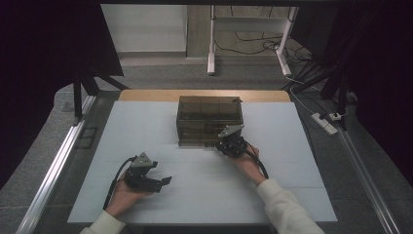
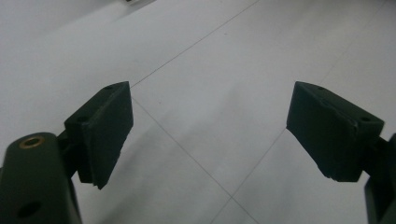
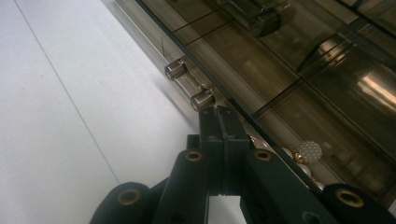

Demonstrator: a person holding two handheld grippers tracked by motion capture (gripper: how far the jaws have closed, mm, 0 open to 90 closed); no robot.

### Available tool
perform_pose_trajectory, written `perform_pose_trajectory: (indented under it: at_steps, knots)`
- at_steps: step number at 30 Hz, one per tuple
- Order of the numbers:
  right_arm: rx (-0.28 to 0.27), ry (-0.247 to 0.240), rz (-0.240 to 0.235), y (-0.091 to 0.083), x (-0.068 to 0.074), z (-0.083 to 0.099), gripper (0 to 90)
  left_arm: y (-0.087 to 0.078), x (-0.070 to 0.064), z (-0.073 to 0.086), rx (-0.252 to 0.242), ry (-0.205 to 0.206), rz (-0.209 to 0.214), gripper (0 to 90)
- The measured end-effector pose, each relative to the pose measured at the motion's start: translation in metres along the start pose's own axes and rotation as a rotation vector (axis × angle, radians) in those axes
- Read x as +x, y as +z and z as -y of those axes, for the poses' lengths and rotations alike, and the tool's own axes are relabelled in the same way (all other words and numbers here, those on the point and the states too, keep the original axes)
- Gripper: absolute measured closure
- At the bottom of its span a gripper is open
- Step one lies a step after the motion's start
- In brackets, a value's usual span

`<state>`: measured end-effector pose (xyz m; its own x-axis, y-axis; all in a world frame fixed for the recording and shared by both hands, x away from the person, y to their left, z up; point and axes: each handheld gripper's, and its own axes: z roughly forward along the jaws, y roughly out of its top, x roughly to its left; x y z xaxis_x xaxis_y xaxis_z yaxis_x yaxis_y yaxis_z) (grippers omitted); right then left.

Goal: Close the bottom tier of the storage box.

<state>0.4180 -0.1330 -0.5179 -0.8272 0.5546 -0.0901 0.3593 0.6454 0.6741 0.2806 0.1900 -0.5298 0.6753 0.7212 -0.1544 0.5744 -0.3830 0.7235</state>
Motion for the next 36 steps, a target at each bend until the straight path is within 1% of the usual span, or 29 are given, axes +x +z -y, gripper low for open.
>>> perform_pose_trajectory:
  at_steps: [3, 9, 13, 20, 36]
  knots:
    - [-0.008, 0.004, 0.000, 0.000, -0.002, 0.000, 89.8, 0.000, 0.000, 0.000, 0.002, 0.001, 0.001, 15.4]
    - [-0.004, 0.004, 0.007, 0.001, -0.005, -0.002, 89.8, 0.000, 0.000, 0.000, 0.000, 0.002, 0.001, 15.4]
    - [-0.010, 0.008, 0.009, 0.002, -0.006, -0.002, 89.8, 0.000, -0.001, 0.000, 0.002, 0.002, 0.001, 15.4]
    - [-0.006, 0.007, 0.021, 0.004, -0.010, -0.002, 89.8, 0.000, 0.000, 0.000, 0.003, 0.001, 0.000, 15.4]
    - [-0.020, 0.016, 0.044, 0.008, -0.016, -0.003, 89.8, -0.001, 0.000, 0.001, 0.005, 0.000, -0.004, 15.4]
